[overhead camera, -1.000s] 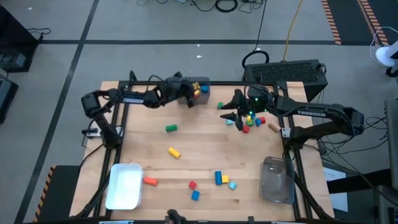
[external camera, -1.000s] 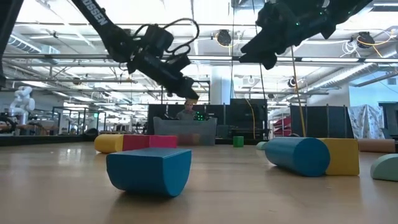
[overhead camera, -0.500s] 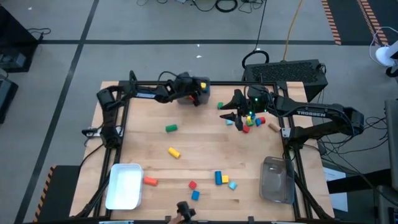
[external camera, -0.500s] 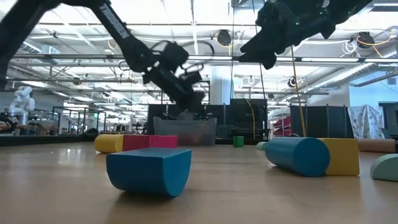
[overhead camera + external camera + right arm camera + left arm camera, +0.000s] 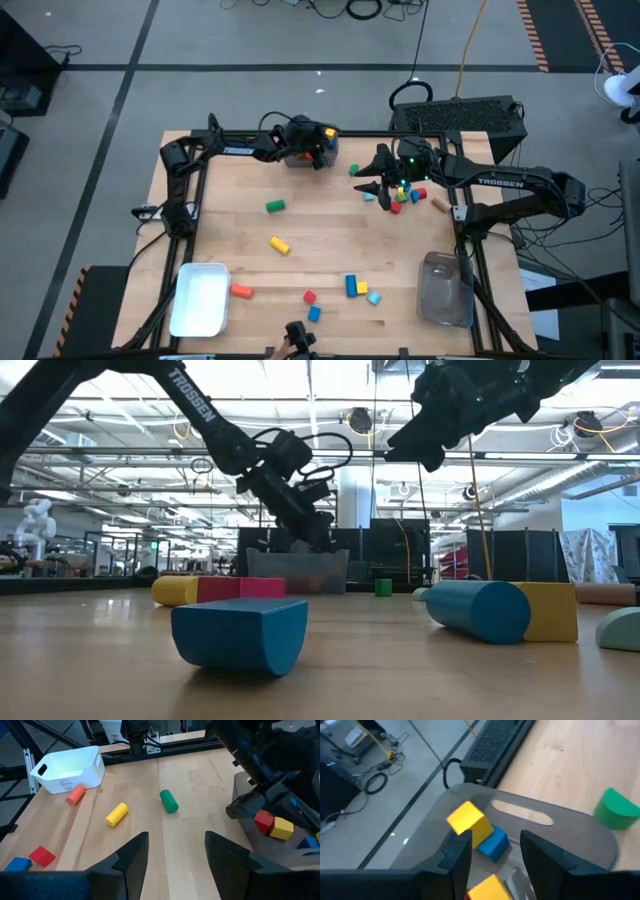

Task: Sort blocks by size
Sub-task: Put the yellow square block into the top black bin

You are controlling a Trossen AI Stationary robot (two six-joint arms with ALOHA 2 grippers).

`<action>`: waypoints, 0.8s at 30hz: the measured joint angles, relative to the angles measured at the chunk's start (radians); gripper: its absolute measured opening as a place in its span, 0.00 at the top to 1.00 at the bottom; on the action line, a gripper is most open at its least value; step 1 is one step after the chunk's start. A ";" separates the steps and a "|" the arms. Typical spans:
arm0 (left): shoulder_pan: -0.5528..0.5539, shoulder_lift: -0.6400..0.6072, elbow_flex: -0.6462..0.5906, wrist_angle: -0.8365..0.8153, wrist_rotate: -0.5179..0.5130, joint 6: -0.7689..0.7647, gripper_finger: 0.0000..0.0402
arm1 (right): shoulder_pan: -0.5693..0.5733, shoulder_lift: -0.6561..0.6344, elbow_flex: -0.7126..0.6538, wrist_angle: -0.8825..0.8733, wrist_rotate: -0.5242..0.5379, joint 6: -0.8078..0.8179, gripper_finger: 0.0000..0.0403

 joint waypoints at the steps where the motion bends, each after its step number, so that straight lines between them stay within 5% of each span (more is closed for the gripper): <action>1: 0.000 -0.002 0.000 -0.003 -0.010 0.000 0.58 | 0.000 0.000 0.000 0.000 0.000 -0.004 0.55; 14: -0.025 -0.015 -0.001 -0.024 -0.035 -0.106 0.59 | -0.001 0.007 -0.001 -0.114 0.082 -0.043 0.55; 19: -0.087 -0.121 -0.001 -0.201 -0.004 -0.105 0.66 | 0.004 0.008 -0.009 -0.309 0.076 -0.098 0.55; 24: -0.166 -0.253 -0.031 -0.293 0.059 -0.106 0.74 | 0.023 0.012 -0.063 -0.293 0.073 -0.154 0.55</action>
